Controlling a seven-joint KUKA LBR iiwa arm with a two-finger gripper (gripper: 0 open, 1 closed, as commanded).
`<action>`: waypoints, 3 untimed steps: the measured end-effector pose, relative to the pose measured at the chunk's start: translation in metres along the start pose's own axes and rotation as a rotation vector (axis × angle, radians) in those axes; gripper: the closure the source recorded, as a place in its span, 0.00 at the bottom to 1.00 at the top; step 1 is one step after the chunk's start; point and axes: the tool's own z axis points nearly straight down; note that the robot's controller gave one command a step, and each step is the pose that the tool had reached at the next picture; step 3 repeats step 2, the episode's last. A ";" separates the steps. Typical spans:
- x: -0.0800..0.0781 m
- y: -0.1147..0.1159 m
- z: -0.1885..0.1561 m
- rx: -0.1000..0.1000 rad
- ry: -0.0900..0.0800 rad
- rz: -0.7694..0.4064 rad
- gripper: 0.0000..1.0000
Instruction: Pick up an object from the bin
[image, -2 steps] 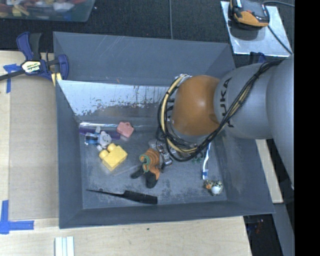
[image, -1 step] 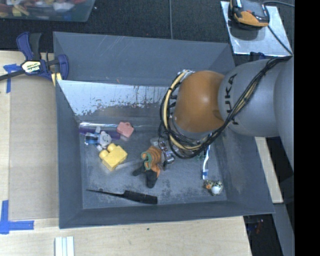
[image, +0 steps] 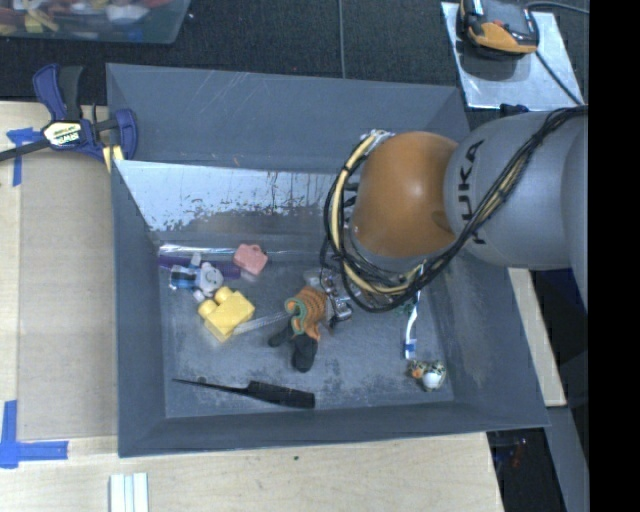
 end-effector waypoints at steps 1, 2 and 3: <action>-0.001 0.000 -0.011 0.001 -0.004 0.001 1.00; -0.002 -0.001 -0.016 0.002 -0.009 0.001 1.00; -0.002 -0.001 -0.016 0.002 -0.009 0.001 1.00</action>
Offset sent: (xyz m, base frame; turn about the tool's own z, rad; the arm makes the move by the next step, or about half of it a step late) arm 0.0004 0.0000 0.0150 0.0004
